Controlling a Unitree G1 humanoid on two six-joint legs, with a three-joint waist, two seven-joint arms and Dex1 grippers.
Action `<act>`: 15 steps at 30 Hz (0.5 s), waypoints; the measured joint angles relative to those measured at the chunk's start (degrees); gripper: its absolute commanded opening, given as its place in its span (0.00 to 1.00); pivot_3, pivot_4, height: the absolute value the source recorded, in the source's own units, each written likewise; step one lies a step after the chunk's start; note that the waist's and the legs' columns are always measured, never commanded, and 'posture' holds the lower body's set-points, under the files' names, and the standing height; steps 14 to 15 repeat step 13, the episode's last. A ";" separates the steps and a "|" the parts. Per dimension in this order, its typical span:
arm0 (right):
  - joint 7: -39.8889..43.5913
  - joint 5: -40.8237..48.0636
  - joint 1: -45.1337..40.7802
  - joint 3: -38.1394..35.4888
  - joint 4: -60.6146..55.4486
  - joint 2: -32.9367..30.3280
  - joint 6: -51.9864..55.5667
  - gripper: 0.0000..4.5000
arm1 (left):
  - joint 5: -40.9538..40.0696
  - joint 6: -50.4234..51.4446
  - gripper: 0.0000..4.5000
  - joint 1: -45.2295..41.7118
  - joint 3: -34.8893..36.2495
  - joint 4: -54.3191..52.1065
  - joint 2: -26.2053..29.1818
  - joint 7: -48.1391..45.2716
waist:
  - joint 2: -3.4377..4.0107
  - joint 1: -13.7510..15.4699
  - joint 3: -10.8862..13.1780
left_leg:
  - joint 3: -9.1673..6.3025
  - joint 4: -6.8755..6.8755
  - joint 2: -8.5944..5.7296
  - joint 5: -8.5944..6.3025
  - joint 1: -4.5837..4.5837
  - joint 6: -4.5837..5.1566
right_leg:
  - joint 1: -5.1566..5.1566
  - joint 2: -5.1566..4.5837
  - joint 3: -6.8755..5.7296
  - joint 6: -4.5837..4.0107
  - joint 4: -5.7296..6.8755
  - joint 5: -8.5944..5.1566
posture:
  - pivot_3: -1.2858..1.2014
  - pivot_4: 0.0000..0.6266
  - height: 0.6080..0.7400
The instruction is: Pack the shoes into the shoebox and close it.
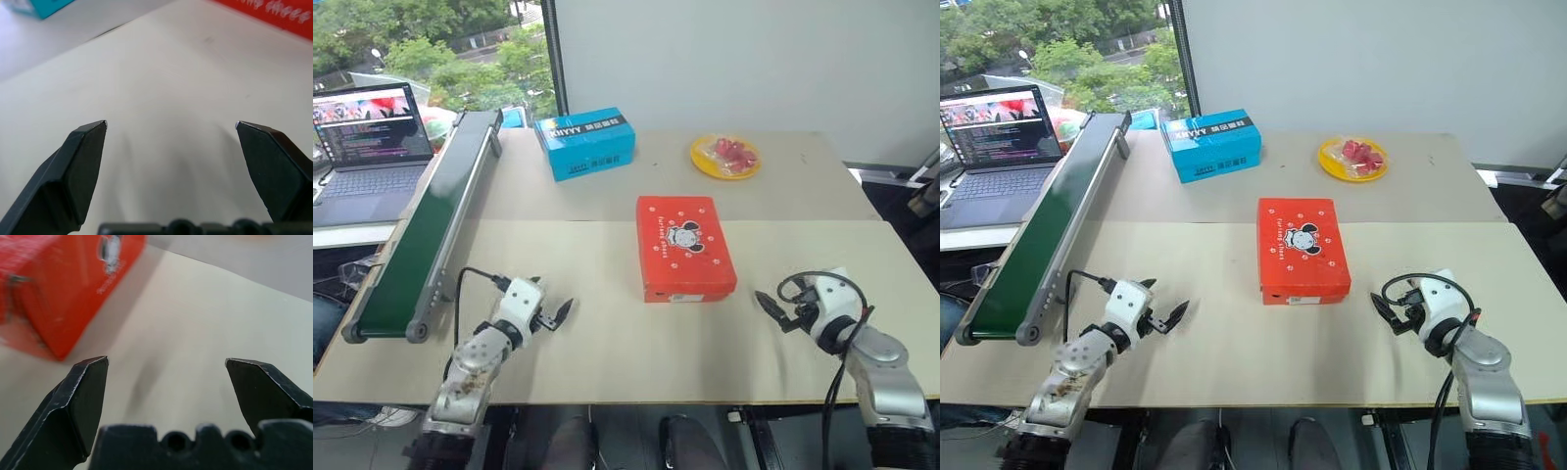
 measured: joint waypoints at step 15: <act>-15.10 -4.72 0.71 2.04 7.82 12.06 -13.12 1.00 | 0.63 -5.85 1.00 1.87 3.46 8.42 -9.56 10.91 | 0.02 -0.23 -0.06 | 0.03 -0.04 0.00 -0.01 0.02 0.01 | -0.05 0.03 0.06 0.00 0.03 0.00 | 0.52 0.24 1.00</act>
